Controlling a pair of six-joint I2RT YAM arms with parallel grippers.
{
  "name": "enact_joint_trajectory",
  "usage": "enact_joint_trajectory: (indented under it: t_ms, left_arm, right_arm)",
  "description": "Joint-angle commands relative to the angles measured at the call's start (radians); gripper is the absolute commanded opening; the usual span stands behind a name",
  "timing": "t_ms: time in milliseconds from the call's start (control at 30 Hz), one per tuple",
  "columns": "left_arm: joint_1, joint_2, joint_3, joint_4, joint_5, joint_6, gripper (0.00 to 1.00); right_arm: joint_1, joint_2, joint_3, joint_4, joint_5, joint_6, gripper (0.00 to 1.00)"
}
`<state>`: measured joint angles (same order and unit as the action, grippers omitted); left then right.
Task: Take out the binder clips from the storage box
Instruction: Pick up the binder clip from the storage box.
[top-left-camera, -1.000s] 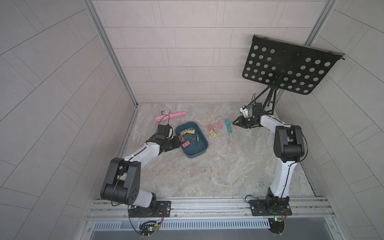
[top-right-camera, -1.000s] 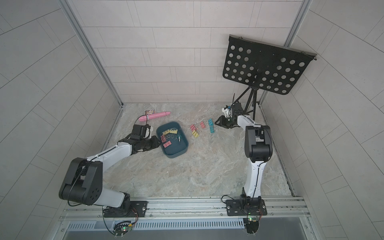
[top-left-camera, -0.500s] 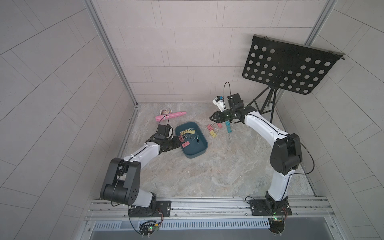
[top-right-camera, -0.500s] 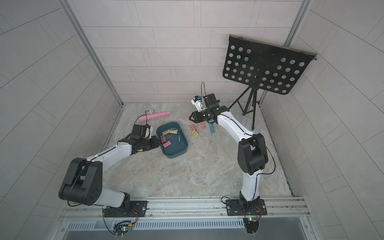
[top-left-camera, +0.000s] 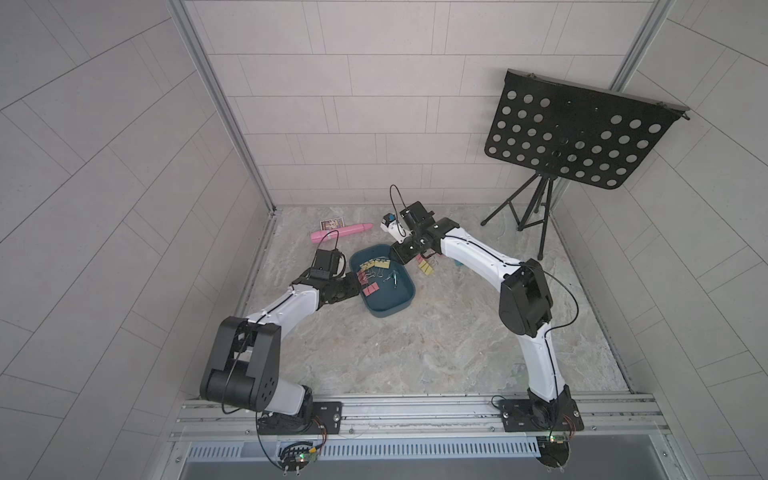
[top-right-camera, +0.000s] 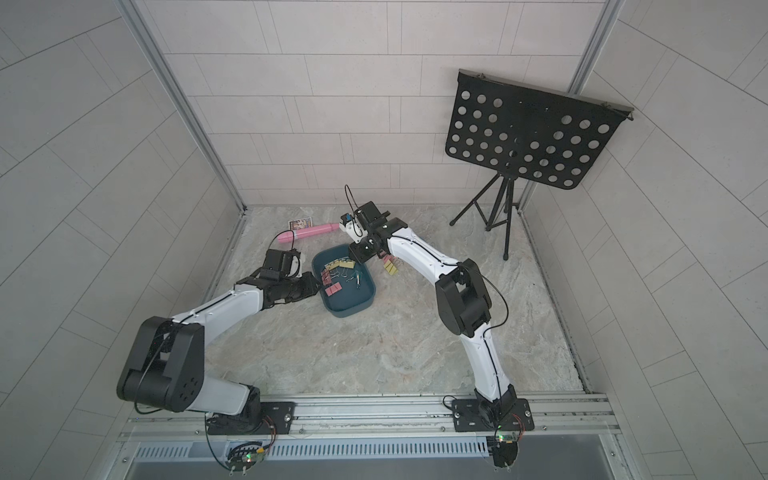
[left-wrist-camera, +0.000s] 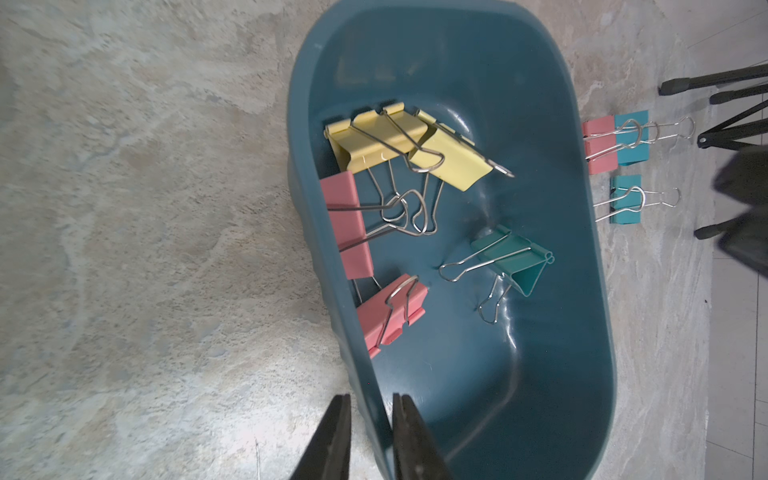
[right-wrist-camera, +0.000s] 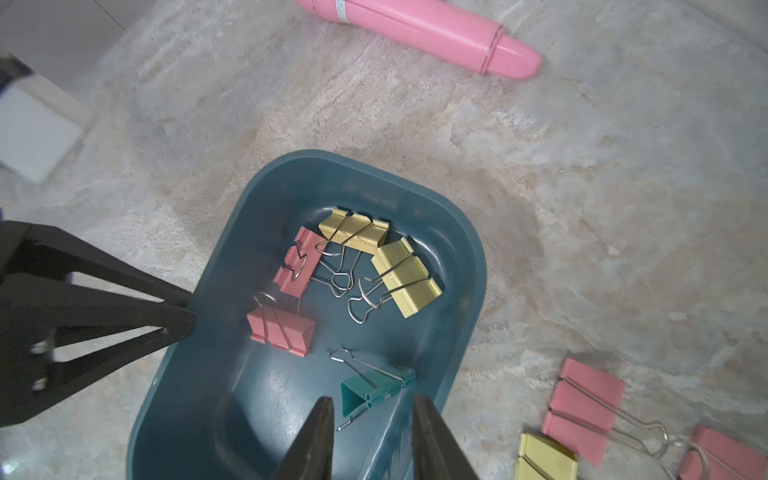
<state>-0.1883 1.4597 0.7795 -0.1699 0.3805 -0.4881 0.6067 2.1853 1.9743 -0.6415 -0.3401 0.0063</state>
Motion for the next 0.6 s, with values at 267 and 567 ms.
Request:
enact_joint_trajectory:
  t_ms: [267,567]
  left_arm:
    - [-0.002,-0.017,-0.002,-0.033,-0.014,0.020,0.26]
    - [-0.002,-0.022,-0.003,-0.035,-0.013,0.020,0.26]
  right_arm:
    - [0.067,0.128,0.148,-0.078,0.163,-0.112,0.35]
    - [0.085,0.205,0.241,-0.116,0.176,-0.135,0.35]
